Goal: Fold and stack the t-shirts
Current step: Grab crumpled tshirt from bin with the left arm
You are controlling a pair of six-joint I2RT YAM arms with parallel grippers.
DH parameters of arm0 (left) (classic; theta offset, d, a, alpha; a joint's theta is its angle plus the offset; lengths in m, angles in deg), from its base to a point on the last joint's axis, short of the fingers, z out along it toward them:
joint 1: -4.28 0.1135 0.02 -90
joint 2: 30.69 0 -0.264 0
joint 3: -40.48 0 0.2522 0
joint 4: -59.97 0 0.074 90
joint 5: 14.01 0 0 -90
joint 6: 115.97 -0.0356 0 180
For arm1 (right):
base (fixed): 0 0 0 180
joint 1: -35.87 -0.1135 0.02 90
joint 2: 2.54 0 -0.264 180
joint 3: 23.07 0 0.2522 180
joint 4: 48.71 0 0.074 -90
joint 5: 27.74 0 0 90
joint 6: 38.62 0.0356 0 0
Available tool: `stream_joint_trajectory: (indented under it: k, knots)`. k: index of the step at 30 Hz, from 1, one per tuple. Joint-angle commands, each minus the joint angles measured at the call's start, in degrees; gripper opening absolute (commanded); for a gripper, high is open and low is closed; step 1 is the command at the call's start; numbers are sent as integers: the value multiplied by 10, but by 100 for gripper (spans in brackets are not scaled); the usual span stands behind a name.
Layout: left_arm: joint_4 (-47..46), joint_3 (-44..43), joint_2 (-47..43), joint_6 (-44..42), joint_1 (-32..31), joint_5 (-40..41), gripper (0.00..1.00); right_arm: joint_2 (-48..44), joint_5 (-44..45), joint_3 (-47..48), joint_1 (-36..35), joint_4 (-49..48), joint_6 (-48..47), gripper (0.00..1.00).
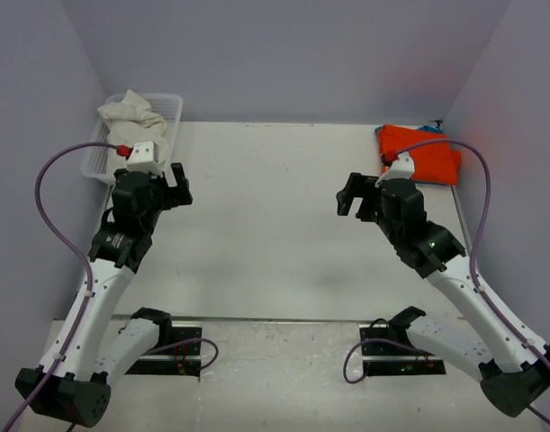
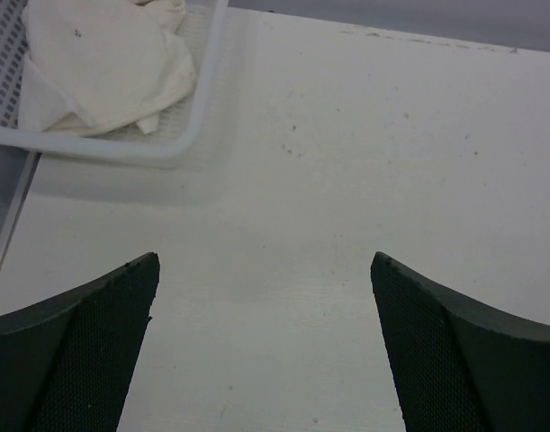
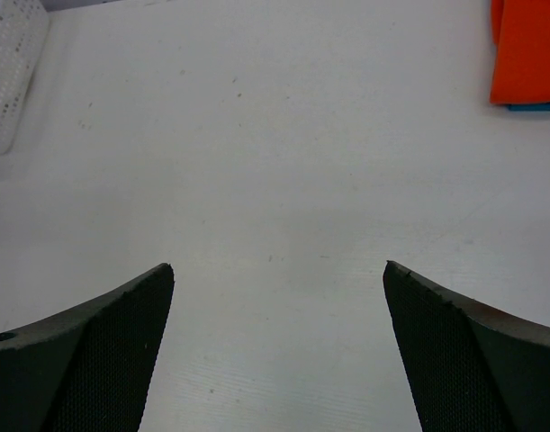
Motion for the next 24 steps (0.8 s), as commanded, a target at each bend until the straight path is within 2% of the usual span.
stream_joint_trajectory:
  k: [1, 4, 6, 8, 10, 17, 19, 22, 24]
  knots:
    - [-1, -43, 52, -15, -2, 72, 100, -9, -4, 9, -7, 3, -3, 99]
    - [15, -119, 160, -39, -1, 146, 100, -12, -17, 20, -15, 13, -2, 99]
    - [48, -214, 265, -28, 16, 182, 100, -15, -23, 29, -24, 18, 0, 99]
    - [83, -304, 356, -20, 49, 157, 100, -20, -36, 32, -35, 21, 1, 99]
    - [85, -351, 406, -20, 61, 143, 100, -29, -49, 34, -42, 26, 3, 99]
    - [114, -598, 634, -15, 140, 94, 95, -52, -88, 36, -61, 58, 12, 99]
    - [114, -663, 692, -25, 155, 88, 91, -52, -94, 37, -61, 73, 13, 99]
    - [116, -738, 762, -54, 169, 112, 90, -48, -106, 43, -64, 93, 15, 99]
    - [118, -757, 787, -49, 182, 104, 90, -47, -111, 46, -66, 110, 15, 99]
